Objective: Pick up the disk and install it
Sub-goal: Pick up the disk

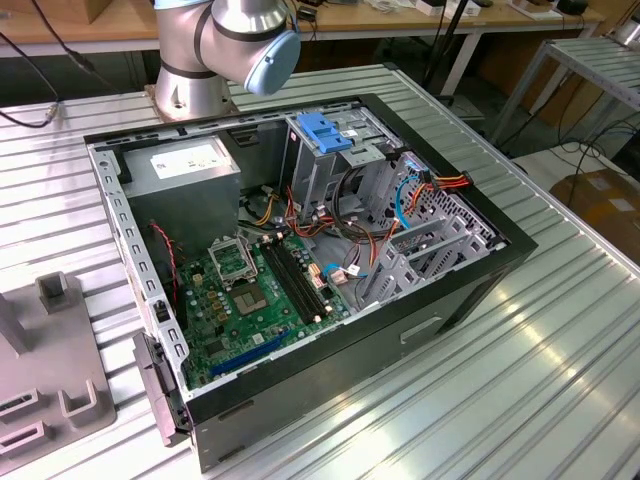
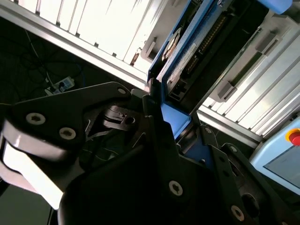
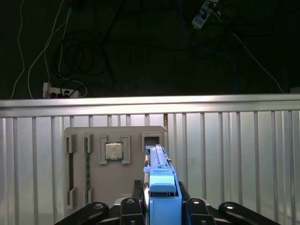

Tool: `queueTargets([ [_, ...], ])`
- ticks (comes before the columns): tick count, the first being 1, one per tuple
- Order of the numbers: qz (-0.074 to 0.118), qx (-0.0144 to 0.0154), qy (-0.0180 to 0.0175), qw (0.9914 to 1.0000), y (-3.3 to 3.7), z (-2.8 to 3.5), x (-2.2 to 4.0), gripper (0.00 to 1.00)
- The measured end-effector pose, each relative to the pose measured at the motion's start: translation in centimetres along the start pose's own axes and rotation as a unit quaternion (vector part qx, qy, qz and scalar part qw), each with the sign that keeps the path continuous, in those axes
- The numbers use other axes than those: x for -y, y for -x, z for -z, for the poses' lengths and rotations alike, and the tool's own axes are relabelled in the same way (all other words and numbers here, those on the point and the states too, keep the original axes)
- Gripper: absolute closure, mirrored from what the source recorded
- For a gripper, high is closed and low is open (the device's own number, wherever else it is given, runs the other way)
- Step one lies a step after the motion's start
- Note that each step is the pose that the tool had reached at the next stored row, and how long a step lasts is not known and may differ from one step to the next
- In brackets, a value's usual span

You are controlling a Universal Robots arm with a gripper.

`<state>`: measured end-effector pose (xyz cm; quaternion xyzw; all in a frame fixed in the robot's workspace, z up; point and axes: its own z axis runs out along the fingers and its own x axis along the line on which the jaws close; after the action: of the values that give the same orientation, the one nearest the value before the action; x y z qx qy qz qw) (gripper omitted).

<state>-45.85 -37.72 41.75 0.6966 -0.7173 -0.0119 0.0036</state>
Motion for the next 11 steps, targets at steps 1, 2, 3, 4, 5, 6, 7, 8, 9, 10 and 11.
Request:
queueTargets([
  [1, 0.000, 0.0000, 0.0000, 1.00000, 0.00, 0.05, 0.00, 0.63],
  [2, 0.000, 0.0000, 0.0000, 1.00000, 0.00, 0.11, 0.00, 0.63],
  [3, 0.000, 0.0000, 0.0000, 1.00000, 0.00, 0.19, -0.01, 0.63],
  [4, 0.000, 0.0000, 0.0000, 1.00000, 0.01, 0.35, -0.01, 0.63],
  [5, 0.000, 0.0000, 0.0000, 1.00000, 0.00, 0.42, -0.01, 0.63],
  [6, 0.000, 0.0000, 0.0000, 1.00000, 0.01, 0.50, -0.01, 0.63],
  [7, 0.000, 0.0000, 0.0000, 1.00000, 0.01, 0.66, -0.01, 0.63],
  [8, 0.000, 0.0000, 0.0000, 1.00000, 0.01, 0.75, -0.02, 0.63],
  [9, 0.000, 0.0000, 0.0000, 1.00000, 0.01, 0.85, -0.02, 0.63],
  [10, 0.000, 0.0000, 0.0000, 1.00000, 0.01, 0.97, -0.02, 0.63],
  [11, 0.000, 0.0000, 0.0000, 1.00000, 0.01, 1.09, -0.02, 0.63],
])
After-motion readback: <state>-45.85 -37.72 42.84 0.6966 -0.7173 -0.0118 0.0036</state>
